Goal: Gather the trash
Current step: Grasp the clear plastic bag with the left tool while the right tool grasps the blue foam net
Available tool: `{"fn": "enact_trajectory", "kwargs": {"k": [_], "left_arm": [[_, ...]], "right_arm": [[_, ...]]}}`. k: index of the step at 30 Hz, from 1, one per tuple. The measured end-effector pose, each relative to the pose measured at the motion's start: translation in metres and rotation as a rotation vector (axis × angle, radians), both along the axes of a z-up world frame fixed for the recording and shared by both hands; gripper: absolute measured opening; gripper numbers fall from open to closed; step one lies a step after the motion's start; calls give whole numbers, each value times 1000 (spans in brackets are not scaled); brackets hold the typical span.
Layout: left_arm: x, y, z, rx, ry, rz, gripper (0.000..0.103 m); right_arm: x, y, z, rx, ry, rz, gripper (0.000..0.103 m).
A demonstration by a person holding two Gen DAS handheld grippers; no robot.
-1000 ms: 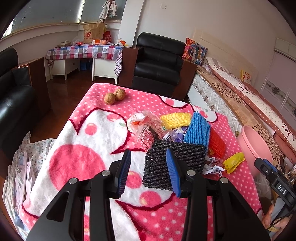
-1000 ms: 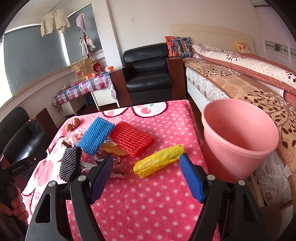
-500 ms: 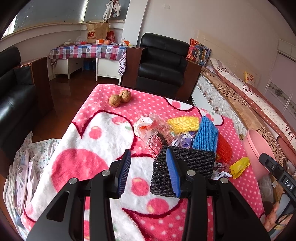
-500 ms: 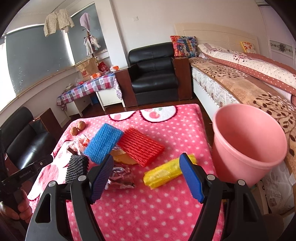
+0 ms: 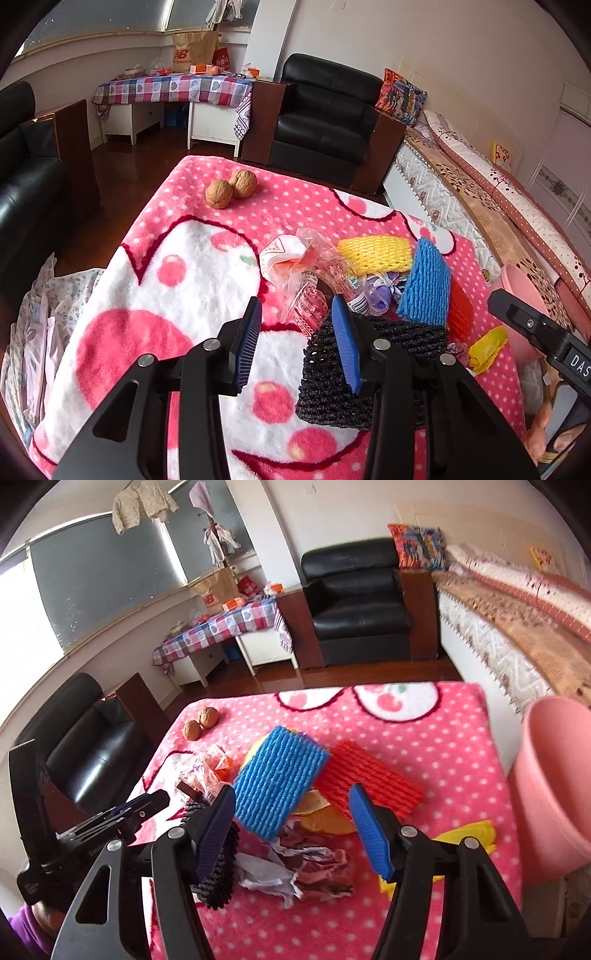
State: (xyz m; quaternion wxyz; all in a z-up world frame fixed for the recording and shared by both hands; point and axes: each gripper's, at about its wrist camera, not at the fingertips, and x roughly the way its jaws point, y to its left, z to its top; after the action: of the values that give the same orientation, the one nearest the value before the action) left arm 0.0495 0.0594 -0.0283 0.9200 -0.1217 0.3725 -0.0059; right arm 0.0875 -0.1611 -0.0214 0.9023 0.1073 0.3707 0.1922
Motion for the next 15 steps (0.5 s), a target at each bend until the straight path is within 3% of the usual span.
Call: {"fn": "enact_trajectory", "kwargs": {"k": [8, 15], "left_arm": [[19, 3, -16, -11, 50, -5, 40], [26, 4, -25, -36, 72, -28, 40]], "right_arm": [[35, 17, -29, 47, 140, 26, 57], [45, 26, -39, 62, 171, 49, 22]]}}
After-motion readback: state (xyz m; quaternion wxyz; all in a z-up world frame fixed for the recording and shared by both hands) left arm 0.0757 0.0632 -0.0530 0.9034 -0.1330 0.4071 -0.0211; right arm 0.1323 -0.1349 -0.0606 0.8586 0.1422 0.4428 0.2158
